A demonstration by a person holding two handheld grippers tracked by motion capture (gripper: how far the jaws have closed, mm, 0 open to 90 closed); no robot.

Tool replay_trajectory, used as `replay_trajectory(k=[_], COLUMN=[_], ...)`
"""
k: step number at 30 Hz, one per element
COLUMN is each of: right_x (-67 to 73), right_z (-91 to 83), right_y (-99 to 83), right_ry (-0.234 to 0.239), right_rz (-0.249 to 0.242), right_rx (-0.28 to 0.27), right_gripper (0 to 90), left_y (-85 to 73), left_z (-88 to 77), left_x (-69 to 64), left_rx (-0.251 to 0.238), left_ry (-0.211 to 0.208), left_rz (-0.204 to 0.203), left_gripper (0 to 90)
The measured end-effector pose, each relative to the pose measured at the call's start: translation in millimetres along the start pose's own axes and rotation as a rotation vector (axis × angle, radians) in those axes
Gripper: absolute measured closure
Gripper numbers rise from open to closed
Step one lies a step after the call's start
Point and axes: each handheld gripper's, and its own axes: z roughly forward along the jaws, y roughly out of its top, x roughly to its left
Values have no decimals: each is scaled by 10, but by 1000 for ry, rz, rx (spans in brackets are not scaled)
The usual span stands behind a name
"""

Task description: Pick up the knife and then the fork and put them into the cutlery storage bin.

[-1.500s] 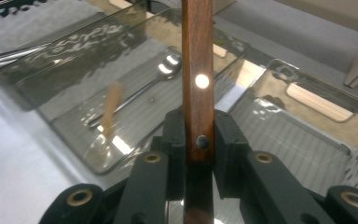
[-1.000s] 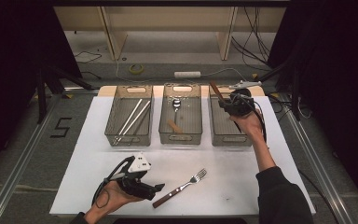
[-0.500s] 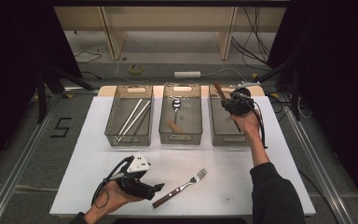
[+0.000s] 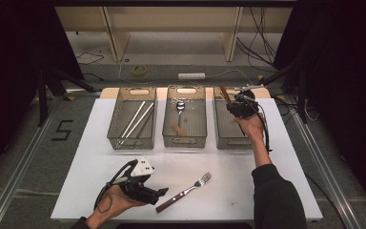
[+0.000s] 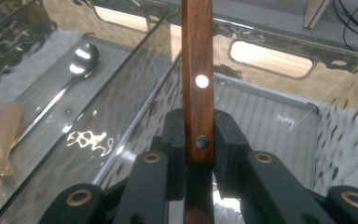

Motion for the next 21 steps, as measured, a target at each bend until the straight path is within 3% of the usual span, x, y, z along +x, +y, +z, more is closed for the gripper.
replay_trajectory(k=[11,14,21], right_x=[-2,-3,9], right_z=[70,96,17], right_y=[-23,-22,1], right_ry=[-6,3,36], right_rz=[26,27,36], right_rx=[16,38,30], right_gripper=[759,623,516], left_y=[-1,-1,0], left_z=[2,3,5], left_x=[-1,0,4], left_rx=[2,0,8], left_ry=[-2,-2,0], left_rz=[0,-2,-6], left_gripper=[156,157,157])
